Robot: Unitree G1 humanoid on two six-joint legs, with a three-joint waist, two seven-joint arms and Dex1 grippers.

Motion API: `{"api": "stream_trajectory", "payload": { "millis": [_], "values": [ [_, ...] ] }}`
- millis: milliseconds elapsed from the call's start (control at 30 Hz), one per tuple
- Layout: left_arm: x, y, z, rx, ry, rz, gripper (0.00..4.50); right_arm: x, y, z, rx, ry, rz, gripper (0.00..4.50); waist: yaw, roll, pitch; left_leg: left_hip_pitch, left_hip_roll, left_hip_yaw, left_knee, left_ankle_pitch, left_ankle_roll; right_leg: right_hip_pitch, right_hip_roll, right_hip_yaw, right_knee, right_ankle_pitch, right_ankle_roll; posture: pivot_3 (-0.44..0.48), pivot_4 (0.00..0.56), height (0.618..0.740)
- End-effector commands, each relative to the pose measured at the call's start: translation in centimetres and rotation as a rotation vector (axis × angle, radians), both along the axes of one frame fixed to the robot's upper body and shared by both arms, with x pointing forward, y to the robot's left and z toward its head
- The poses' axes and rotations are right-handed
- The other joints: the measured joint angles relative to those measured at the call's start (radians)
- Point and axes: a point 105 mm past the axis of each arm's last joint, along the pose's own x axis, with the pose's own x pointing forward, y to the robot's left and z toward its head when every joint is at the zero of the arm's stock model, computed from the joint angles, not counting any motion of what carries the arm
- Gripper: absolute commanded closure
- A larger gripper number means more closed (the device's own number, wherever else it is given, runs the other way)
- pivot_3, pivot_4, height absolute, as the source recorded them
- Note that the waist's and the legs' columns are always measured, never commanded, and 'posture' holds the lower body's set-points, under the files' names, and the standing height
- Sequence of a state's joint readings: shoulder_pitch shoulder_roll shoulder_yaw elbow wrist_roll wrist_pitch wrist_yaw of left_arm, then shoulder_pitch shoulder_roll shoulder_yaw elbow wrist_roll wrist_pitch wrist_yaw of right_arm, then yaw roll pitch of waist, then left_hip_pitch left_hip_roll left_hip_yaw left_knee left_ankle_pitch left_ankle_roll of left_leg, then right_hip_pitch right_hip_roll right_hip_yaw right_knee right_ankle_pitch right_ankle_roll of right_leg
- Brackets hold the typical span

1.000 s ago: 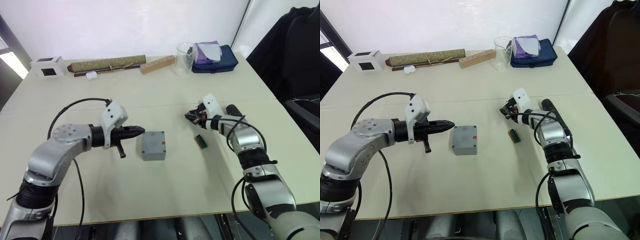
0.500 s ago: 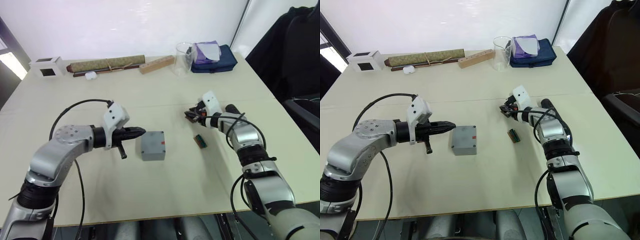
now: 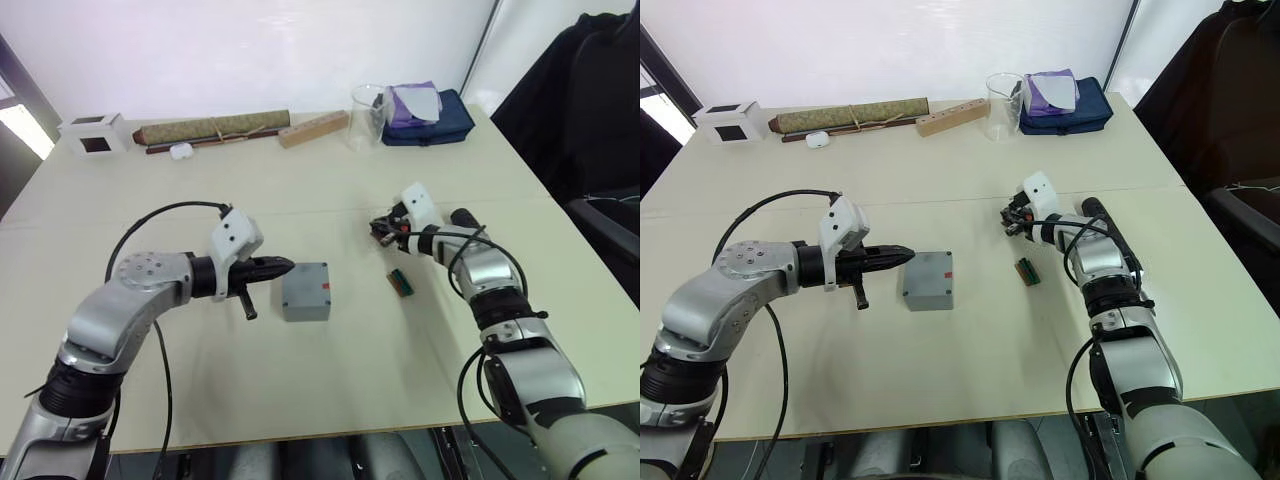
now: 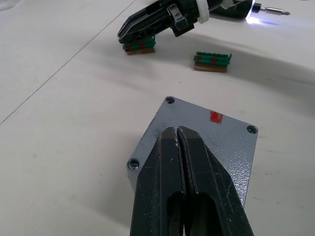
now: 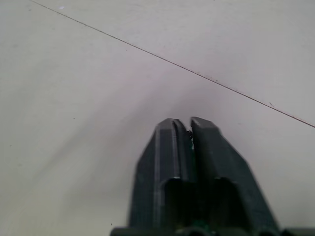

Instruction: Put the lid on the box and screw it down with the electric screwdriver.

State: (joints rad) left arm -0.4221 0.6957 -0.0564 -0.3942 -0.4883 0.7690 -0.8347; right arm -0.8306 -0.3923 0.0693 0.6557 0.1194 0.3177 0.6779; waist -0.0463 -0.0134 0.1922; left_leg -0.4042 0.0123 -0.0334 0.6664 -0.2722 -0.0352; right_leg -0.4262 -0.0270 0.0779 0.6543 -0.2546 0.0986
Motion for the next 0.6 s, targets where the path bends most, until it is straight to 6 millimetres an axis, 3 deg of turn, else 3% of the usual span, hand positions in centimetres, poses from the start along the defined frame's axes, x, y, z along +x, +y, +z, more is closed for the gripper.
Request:
{"api": "stream_trajectory", "payload": {
  "millis": [33,200,600],
  "values": [
    [-0.1,-0.1,0.6,-0.006,-0.04,-0.005,4.5,0.5,0.4,2.1,0.008,-0.067,0.013,4.41,0.0,0.0,0.0,0.0,0.0,0.0,0.0,0.0,0.0,0.0,0.0,0.0,0.0,0.0,0.0,0.0,0.15,0.74],
    [0.0,0.0,0.5,-0.006,-0.035,-0.003,4.5,0.1,0.4,2.2,0.0,-0.069,0.031,4.41,0.0,0.0,0.0,0.0,0.0,0.0,0.0,0.0,0.0,0.0,0.0,0.0,0.0,0.0,0.0,0.0,0.15,0.74],
    [0.2,0.5,0.4,-0.004,-0.031,0.007,4.5,-0.9,0.3,5.9,0.056,-0.162,0.052,4.41,0.001,0.0,0.0,0.0,0.0,0.0,0.0,0.0,0.0,0.0,0.0,0.0,0.0,0.0,0.0,0.0,0.15,0.74]
  ]
}}
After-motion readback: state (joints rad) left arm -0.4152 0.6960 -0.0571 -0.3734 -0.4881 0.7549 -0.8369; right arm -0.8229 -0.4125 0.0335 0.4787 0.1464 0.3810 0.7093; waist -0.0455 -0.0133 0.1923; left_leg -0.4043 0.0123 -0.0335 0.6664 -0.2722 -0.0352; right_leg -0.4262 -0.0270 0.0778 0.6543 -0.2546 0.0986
